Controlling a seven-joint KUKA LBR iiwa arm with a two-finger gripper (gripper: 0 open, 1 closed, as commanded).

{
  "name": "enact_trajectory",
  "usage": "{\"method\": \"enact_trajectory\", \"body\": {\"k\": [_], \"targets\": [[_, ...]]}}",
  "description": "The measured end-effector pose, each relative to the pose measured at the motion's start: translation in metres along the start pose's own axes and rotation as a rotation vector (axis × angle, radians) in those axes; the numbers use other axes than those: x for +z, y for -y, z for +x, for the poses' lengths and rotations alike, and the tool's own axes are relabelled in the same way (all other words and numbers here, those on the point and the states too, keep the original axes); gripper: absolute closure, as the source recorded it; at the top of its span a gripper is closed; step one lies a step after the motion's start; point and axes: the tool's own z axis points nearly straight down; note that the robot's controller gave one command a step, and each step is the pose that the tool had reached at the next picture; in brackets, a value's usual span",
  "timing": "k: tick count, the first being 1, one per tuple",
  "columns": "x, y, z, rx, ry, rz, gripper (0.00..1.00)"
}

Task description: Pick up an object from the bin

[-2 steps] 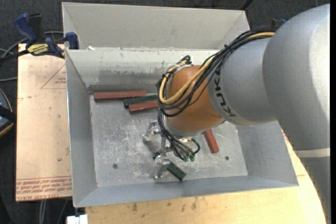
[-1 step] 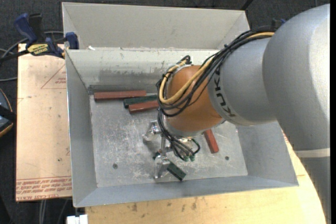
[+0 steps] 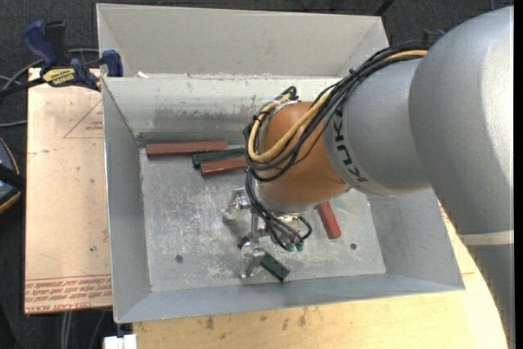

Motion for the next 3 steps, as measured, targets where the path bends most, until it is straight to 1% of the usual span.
{"method": "enact_trajectory", "body": {"k": [1,2,3], "targets": [[0.000,0.004,0.000,-0.020,0.000,-0.002,0.00],[-0.006,0.008,-0.007,-0.067,-0.002,0.004,0.00],[-0.002,0.057,0.021,-0.070,0.013,-0.001,1.00]]}}
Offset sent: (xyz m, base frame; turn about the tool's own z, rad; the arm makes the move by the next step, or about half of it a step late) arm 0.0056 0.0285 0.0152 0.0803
